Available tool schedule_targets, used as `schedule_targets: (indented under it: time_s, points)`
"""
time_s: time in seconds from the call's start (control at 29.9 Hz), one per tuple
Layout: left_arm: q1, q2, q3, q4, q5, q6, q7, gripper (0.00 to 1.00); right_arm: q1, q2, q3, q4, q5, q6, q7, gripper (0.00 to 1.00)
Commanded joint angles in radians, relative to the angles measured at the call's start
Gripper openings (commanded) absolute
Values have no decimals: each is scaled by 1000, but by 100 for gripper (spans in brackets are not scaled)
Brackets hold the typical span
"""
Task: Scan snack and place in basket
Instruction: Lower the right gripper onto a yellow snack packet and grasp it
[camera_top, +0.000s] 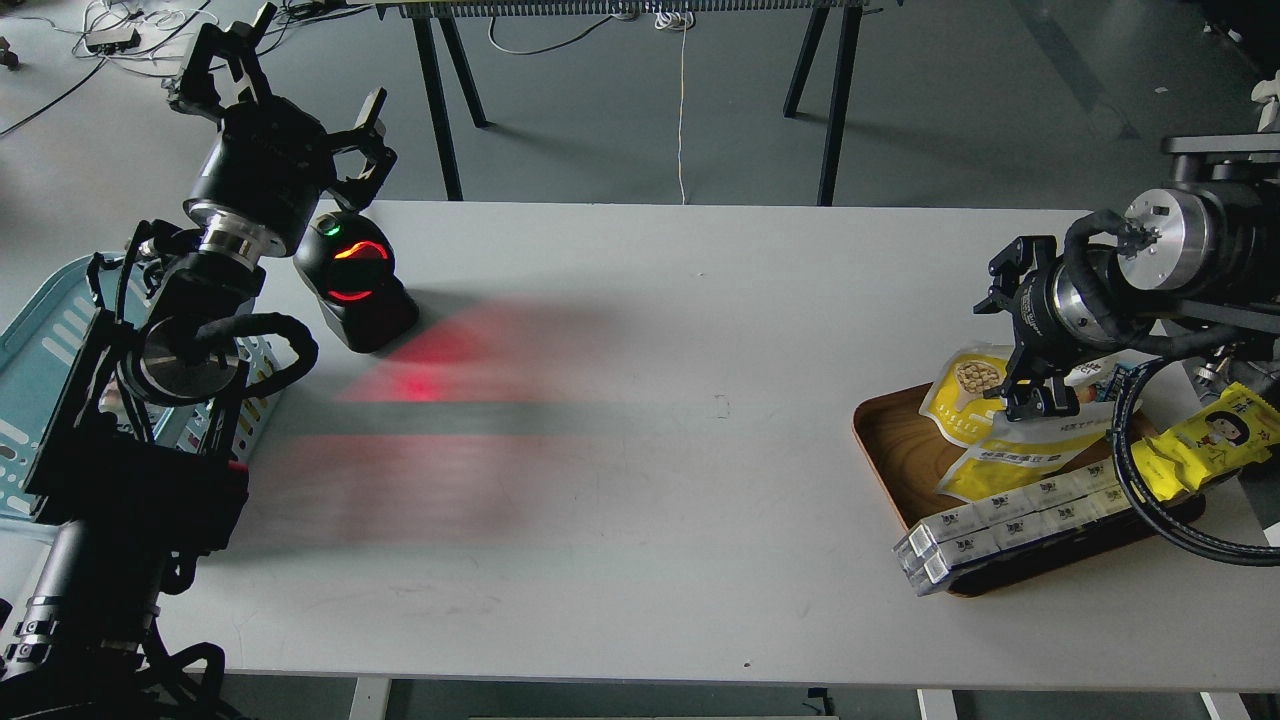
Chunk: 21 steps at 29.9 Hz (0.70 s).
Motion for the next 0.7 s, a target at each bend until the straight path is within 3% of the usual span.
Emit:
schedule_targets:
  time_s: [0.0, 0.17, 0.27, 0.43, 0.67]
  points:
    - [1, 0, 0, 0, 0, 0, 0, 100, -18, 0, 0, -9, -24, 0, -1, 53]
    - [3, -1, 1, 0, 0, 0, 0, 100, -35, -10, 5, -15, -27, 0, -4, 37]
    - [3, -1, 1, 0, 0, 1, 0, 100, -35, -31, 17, -15, -28, 0, -4, 34]
    - [3, -1, 1, 0, 0, 3, 0, 100, -36, -59, 20, -15, -30, 0, -4, 1]
    - [3, -3, 3, 0, 0, 5, 0, 100, -32, -102, 28, -4, -50, 0, -6, 0]
